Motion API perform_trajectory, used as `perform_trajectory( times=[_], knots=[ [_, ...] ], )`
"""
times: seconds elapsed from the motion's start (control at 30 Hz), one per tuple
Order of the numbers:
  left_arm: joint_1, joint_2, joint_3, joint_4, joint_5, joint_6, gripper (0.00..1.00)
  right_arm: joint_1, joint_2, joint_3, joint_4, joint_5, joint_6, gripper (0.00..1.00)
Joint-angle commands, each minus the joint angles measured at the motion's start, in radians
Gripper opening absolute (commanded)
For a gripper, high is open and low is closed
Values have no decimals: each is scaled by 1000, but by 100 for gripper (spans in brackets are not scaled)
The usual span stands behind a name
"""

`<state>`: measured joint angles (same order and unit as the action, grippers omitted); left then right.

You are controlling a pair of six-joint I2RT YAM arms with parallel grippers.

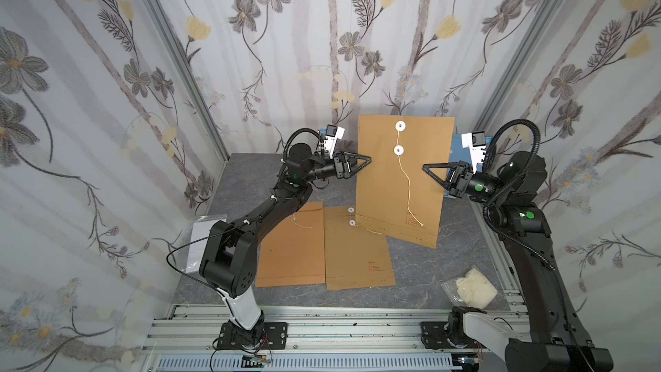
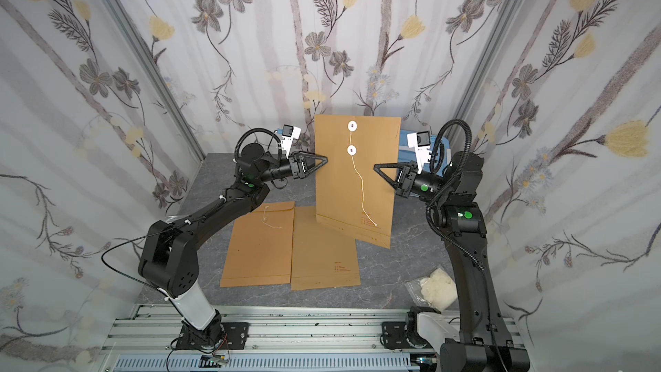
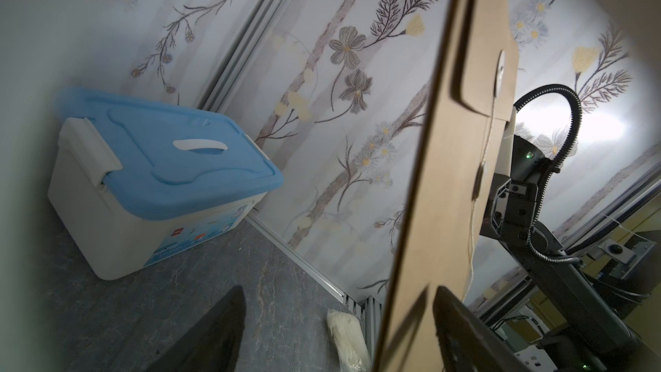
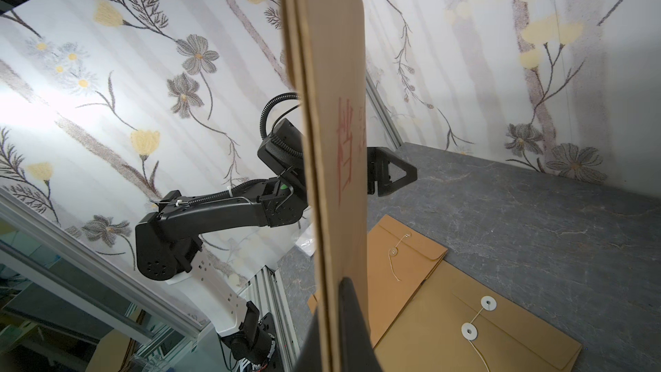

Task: Close the mouth of the file bag
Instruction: Pick up the file bag from the center of the board.

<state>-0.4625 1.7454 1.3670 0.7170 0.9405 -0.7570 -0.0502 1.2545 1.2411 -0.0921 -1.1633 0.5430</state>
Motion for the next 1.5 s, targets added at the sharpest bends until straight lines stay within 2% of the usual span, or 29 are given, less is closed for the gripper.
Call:
perform_trajectory(
  times=[0.0, 0.13, 0.37, 0.5, 0.6, 0.63, 0.7, 0.87, 0.97, 1.1, 1.23, 1.3, 1.4, 1.47],
  knots=[
    [1, 15, 22, 113, 30, -11, 82, 16, 4, 0, 37, 5, 2, 0],
    [2, 20, 6, 206, 47, -74, 77, 18, 21, 0, 17, 9, -24, 0],
    [14, 53, -19, 454, 71, -273, 59, 18, 73, 22, 2, -8, -46, 0],
    [19, 94, 12, 533, 86, -371, 48, 18, 86, 35, -32, -9, -72, 0],
    [19, 121, 29, 576, 96, -419, 46, 19, 83, 30, -31, -5, -72, 0],
    [19, 125, 30, 578, 95, -421, 45, 19, 83, 30, -32, -6, -72, 0],
    [19, 126, 30, 579, 95, -423, 37, 19, 84, 29, -37, -6, -76, 0],
    [12, 119, 28, 566, 93, -413, 40, 22, 87, 28, -39, -4, -77, 0],
    [6, 114, 28, 549, 96, -401, 30, 28, 90, 30, -35, 0, -75, 0],
    [-2, 108, 26, 529, 97, -387, 28, 38, 94, 30, -35, 3, -76, 0],
    [-10, 94, 22, 508, 101, -368, 13, 39, 94, 30, -43, 5, -84, 0],
    [-10, 85, 14, 498, 99, -358, 11, 39, 93, 32, -56, 10, -93, 0],
    [-10, 71, 2, 480, 98, -337, 0, 39, 91, 30, -64, 15, -100, 0],
    [-10, 64, -4, 474, 95, -331, 0, 39, 90, 30, -67, 19, -102, 0]
  ],
)
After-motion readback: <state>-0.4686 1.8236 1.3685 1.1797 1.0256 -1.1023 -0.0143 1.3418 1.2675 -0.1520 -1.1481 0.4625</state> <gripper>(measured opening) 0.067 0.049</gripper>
